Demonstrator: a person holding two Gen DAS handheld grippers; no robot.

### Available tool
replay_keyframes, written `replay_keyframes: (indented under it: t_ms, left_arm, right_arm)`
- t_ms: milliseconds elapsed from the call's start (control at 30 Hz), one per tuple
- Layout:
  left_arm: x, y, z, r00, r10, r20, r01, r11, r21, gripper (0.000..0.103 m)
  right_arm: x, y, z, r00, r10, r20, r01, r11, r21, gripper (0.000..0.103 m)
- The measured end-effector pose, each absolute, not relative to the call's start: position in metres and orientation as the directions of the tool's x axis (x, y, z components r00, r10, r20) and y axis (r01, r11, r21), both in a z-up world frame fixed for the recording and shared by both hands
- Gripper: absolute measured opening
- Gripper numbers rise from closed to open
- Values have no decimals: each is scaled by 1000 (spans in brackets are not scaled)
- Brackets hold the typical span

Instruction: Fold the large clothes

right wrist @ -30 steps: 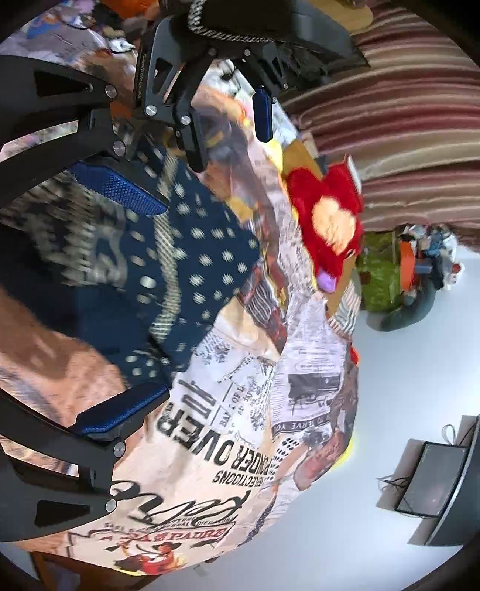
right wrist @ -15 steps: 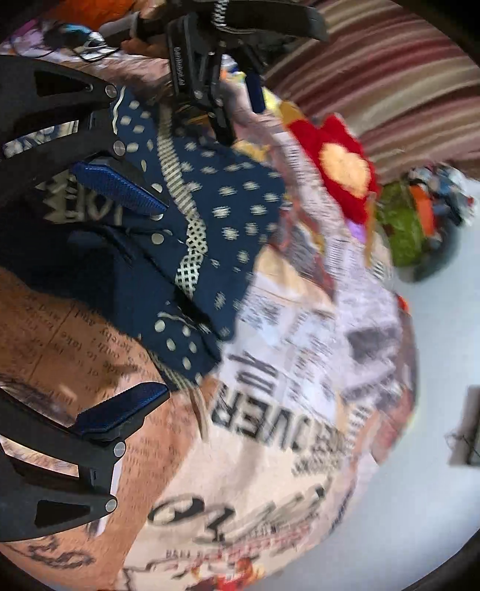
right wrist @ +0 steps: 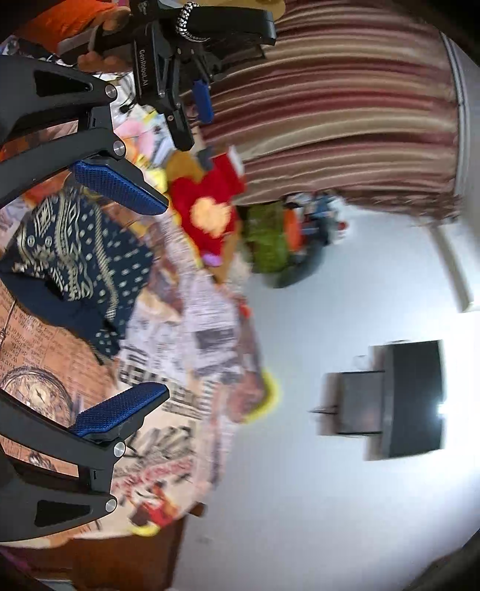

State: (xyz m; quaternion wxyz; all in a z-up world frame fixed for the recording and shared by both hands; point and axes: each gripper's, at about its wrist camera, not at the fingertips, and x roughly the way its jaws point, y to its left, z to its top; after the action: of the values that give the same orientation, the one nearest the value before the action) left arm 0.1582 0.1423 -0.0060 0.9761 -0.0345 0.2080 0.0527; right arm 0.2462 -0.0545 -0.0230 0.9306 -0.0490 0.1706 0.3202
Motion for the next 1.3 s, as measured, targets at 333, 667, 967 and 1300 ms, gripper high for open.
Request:
replay_keyframes:
  t_ms: [333, 667, 967, 1300]
  left_arm:
    - [54, 94, 29, 968, 151, -198, -161, 986, -38, 85]
    - [16, 75, 13, 963, 216, -163, -223, 974, -26, 97]
    - [11, 83, 0, 953, 244, -179, -259, 964, -62, 102]
    - [10, 86, -7, 952, 235, -198, -254, 964, -78, 102]
  right_arm:
    - [121, -88, 19, 801, 591, -92, -594, 804, -9, 92]
    - [80, -95, 0, 840, 537, -82, -538, 843, 9, 98]
    - [75, -97, -13, 863, 492, -115, -495, 869, 3, 103]
    - [79, -91, -19, 870, 475, -130, -482, 876, -25, 103]
